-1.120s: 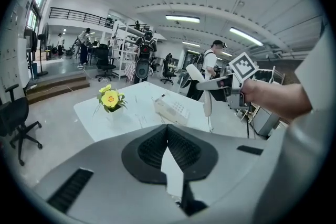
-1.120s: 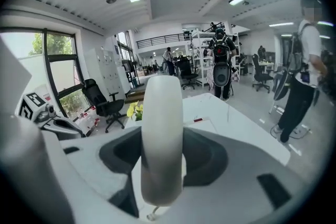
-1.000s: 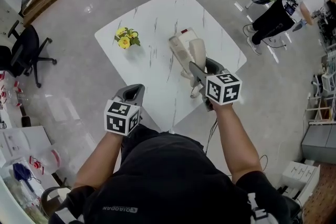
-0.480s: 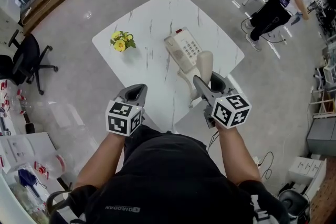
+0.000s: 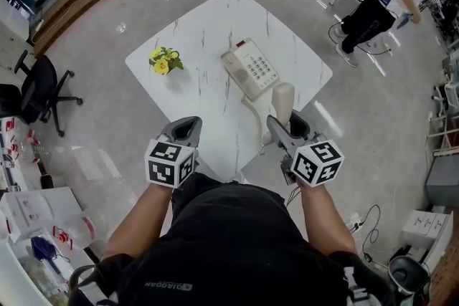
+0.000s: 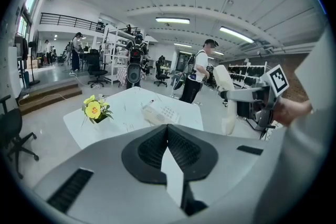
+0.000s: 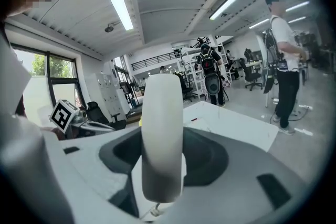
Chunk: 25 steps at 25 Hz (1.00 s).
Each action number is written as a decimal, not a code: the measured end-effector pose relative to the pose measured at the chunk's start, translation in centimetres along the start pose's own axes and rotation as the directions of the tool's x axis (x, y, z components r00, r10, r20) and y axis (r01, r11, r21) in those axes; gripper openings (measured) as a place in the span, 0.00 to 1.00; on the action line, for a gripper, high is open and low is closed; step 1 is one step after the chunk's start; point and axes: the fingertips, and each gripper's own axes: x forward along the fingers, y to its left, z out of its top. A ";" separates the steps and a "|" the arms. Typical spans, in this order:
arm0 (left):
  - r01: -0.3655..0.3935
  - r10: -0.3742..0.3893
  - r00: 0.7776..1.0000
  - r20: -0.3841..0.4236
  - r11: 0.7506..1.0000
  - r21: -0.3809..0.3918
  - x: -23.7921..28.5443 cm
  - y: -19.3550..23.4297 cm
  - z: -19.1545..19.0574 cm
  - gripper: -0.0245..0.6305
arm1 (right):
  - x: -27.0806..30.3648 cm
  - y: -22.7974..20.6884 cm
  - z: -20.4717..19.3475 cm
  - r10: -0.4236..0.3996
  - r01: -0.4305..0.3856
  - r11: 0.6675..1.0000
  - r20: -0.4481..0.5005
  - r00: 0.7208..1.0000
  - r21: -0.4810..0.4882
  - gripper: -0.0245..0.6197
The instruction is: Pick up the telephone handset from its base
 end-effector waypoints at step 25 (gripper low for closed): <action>0.004 -0.004 1.000 -0.002 1.000 0.017 0.0 -1.3 0.0 0.04 | -1.1 -1.1 -3.1 -0.017 0.018 1.000 -0.031 0.999 0.022 0.37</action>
